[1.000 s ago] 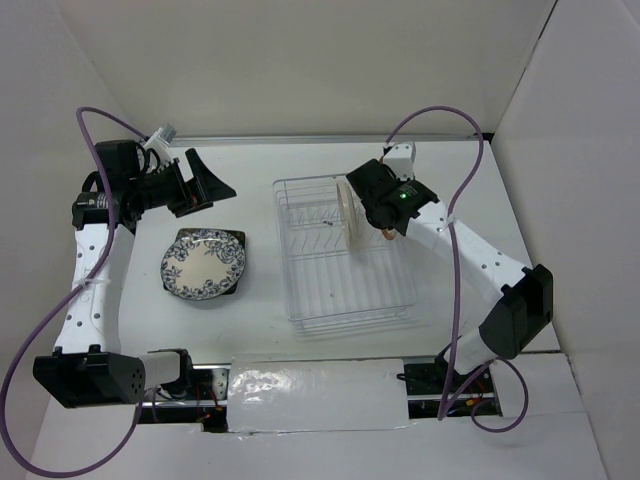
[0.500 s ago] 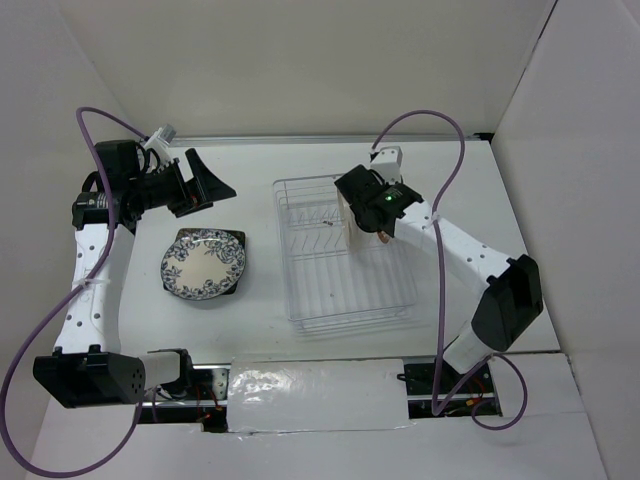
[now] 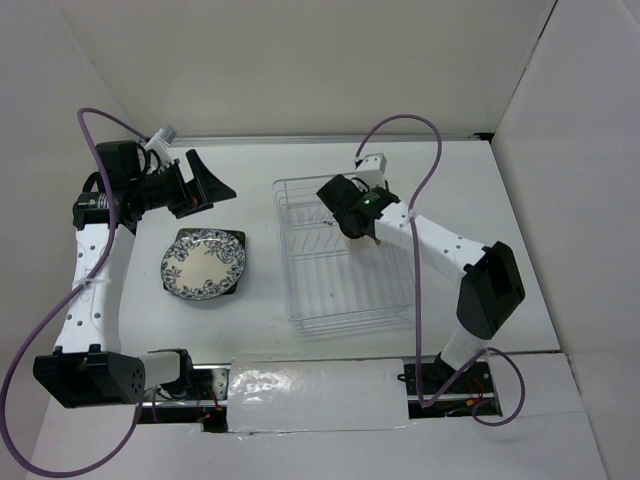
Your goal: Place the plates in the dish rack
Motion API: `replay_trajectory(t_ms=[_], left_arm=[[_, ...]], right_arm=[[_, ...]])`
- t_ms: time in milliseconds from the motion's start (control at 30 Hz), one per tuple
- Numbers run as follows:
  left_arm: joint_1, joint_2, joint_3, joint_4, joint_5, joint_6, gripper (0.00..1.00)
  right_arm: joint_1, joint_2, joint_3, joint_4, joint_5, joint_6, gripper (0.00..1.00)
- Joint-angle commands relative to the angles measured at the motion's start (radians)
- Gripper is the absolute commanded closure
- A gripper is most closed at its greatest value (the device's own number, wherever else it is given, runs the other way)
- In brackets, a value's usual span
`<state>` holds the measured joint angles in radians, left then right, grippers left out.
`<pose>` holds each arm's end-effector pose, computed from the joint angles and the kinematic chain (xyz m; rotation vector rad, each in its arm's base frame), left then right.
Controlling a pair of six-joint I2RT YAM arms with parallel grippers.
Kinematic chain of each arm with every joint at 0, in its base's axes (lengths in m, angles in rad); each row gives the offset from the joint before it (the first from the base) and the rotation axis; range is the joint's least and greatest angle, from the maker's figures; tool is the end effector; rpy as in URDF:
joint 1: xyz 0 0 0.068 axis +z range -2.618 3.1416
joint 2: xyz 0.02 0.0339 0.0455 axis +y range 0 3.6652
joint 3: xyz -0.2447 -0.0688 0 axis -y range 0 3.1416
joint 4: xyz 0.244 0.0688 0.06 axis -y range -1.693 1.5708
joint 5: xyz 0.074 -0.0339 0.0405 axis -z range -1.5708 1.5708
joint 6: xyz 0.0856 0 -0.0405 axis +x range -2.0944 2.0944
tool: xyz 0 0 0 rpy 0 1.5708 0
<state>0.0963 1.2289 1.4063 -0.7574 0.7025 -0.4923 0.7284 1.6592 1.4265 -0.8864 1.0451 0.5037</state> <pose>0.2881 -0.0277 0.3698 -0.2123 2.1418 -0.9830 0.3059 0.1737 0.2541 0.0407 2.1161 -0.7077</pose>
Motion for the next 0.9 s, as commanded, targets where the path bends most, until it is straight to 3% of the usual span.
replay_trajectory(t_ms=[0, 633, 867], left_arm=[[-0.003, -0.012, 0.000, 0.013, 0.002, 0.029, 0.01], [0.000, -0.011, -0.007, 0.016, 0.000, 0.028, 0.02], [0.000, -0.011, -0.009, 0.017, -0.001, 0.027, 0.02]], right_arm=[[0.016, 0.014, 0.046, -0.046, 0.084, 0.048, 1.00], [0.026, 0.030, -0.041, 0.046, -0.031, 0.038, 1.00], [0.032, -0.078, -0.182, 0.207, -0.088, -0.045, 0.87]])
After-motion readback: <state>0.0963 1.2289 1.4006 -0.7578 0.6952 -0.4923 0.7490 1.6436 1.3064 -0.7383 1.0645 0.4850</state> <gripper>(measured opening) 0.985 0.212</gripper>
